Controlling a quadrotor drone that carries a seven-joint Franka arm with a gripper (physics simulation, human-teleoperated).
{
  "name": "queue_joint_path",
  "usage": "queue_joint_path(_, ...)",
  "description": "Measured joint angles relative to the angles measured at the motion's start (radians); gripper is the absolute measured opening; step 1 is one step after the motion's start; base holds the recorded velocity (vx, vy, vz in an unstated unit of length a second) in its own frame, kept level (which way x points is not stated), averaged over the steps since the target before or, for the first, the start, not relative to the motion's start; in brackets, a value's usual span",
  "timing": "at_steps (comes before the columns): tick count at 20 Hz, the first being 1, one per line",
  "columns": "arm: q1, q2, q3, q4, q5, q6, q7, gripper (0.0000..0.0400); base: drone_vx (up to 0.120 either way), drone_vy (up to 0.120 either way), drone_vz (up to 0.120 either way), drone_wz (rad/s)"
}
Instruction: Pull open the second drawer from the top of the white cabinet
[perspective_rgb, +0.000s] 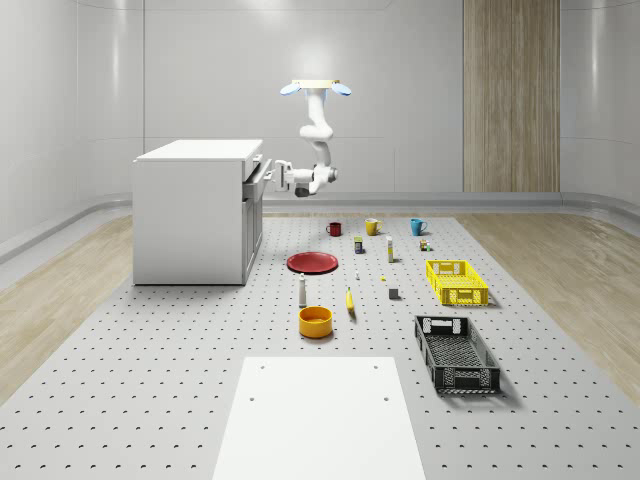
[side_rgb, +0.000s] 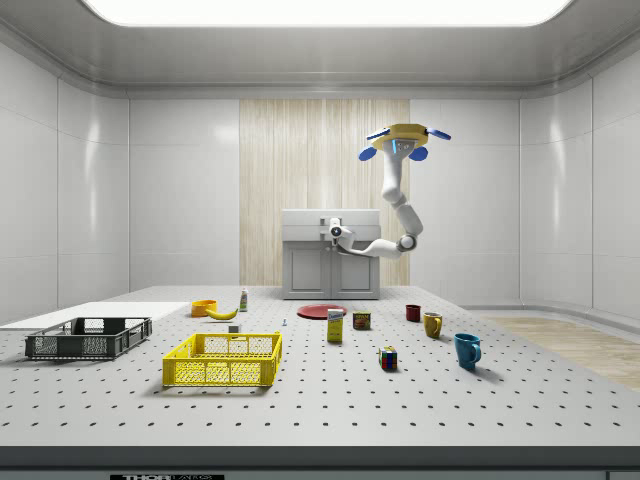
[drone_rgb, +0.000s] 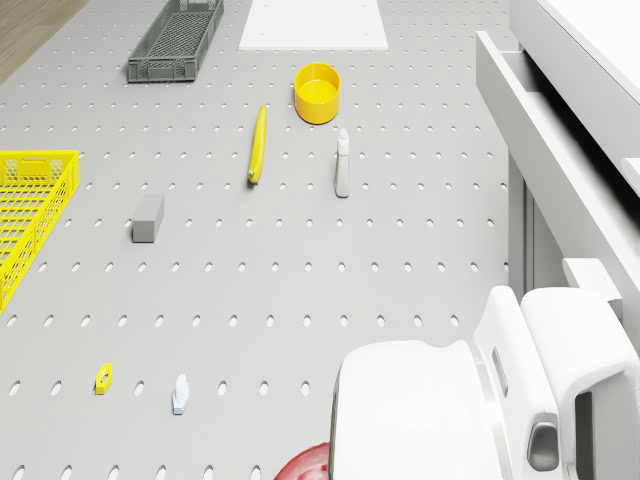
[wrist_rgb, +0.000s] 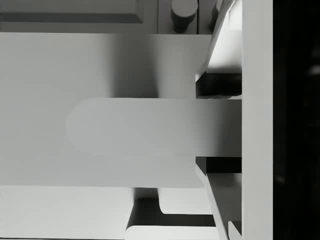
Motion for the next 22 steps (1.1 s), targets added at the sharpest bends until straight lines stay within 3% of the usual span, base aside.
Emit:
queue_joint_path(2,-0.006,-0.006,-0.007,-0.004,-0.009,-0.010,0.019,0.0126,0.000,0.000,0.000,0.000)
queue_joint_path(3,-0.007,-0.001,-0.014,-0.013,-0.006,-0.017,-0.029,0.0148,0.000,0.000,0.000,0.000)
queue_joint_path(4,-0.009,-0.014,-0.014,-0.004,-0.024,-0.015,0.056,0.0154,0.000,0.000,0.000,0.000)
queue_joint_path(7,-0.015,-0.023,-0.030,-0.010,-0.042,-0.029,0.047,0.0144,0.000,0.000,0.000,0.000)
queue_joint_path(8,-0.018,-0.027,-0.033,-0.011,-0.051,-0.033,0.057,0.0152,0.000,0.000,0.000,0.000)
queue_joint_path(9,-0.022,-0.040,-0.036,-0.004,-0.082,-0.033,0.082,0.0197,0.000,0.000,0.000,0.000)
queue_joint_path(10,-0.020,-0.033,-0.049,-0.016,-0.078,-0.040,0.021,0.0177,0.000,0.000,0.000,0.000)
queue_joint_path(14,-0.028,-0.043,-0.073,-0.025,-0.084,-0.064,0.022,0.0129,0.000,0.000,0.000,0.000)
queue_joint_path(19,-0.041,-0.057,-0.107,-0.034,-0.114,-0.096,0.047,0.0129,0.000,0.000,0.000,0.000)
queue_joint_path(20,-0.043,-0.069,-0.110,-0.027,-0.136,-0.098,0.101,0.0183,0.000,0.000,0.000,0.000)
queue_joint_path(22,-0.045,-0.072,-0.128,-0.032,-0.149,-0.109,0.067,0.0162,0.000,0.000,0.000,0.000)
